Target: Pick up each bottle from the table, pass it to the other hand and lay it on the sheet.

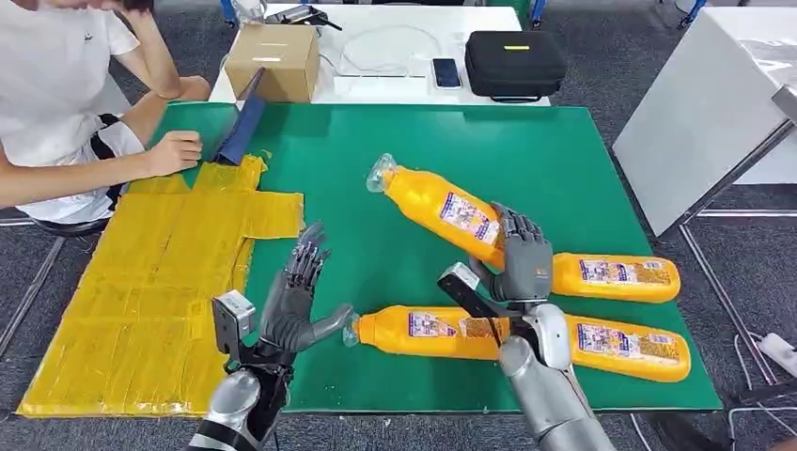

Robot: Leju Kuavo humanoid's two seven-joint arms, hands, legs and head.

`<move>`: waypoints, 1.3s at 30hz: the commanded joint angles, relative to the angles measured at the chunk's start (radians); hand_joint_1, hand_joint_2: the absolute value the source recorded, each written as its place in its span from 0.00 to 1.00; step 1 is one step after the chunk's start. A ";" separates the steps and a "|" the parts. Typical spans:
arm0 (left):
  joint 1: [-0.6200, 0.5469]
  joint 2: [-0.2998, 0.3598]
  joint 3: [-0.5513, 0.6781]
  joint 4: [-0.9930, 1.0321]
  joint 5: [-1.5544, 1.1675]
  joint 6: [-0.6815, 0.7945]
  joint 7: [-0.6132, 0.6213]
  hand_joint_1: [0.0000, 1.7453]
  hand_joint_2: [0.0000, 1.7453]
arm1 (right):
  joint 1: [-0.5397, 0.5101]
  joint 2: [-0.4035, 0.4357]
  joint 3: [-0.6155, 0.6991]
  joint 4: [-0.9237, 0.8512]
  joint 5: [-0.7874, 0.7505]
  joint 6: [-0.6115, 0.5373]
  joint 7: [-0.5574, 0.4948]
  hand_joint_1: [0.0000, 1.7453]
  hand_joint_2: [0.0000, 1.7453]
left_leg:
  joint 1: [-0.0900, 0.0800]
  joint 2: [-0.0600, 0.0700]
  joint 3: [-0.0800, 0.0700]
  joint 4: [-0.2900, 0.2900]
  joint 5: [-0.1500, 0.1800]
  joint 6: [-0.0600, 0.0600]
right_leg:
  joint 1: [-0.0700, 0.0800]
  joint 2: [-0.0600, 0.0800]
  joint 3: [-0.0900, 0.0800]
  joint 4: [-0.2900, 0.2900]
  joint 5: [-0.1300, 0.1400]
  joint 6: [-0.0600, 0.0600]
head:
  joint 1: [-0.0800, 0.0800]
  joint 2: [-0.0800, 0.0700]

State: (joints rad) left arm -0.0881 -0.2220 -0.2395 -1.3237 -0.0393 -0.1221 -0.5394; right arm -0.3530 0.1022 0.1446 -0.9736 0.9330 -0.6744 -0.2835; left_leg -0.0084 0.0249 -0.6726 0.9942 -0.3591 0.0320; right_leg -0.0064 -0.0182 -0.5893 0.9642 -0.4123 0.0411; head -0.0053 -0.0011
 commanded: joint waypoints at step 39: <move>-0.036 0.025 -0.045 0.018 0.040 -0.005 0.021 0.00 1.00 | 0.071 0.136 0.305 0.066 -0.424 0.518 -0.146 1.00 1.00 | 0.001 -0.001 0.005 0.000 -0.003 -0.003 | 0.000 0.002 0.004 0.000 -0.002 -0.002 | 0.000 0.000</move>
State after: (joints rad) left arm -0.0787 -0.2213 -0.2697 -1.3577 -0.0011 -0.1255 -0.5257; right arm -0.2191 0.2434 0.3765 -1.0570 0.4982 -0.1984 -0.4307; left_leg -0.0080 0.0250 -0.6740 0.9939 -0.3595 0.0313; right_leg -0.0058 -0.0182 -0.5913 0.9642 -0.4128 0.0405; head -0.0050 -0.0011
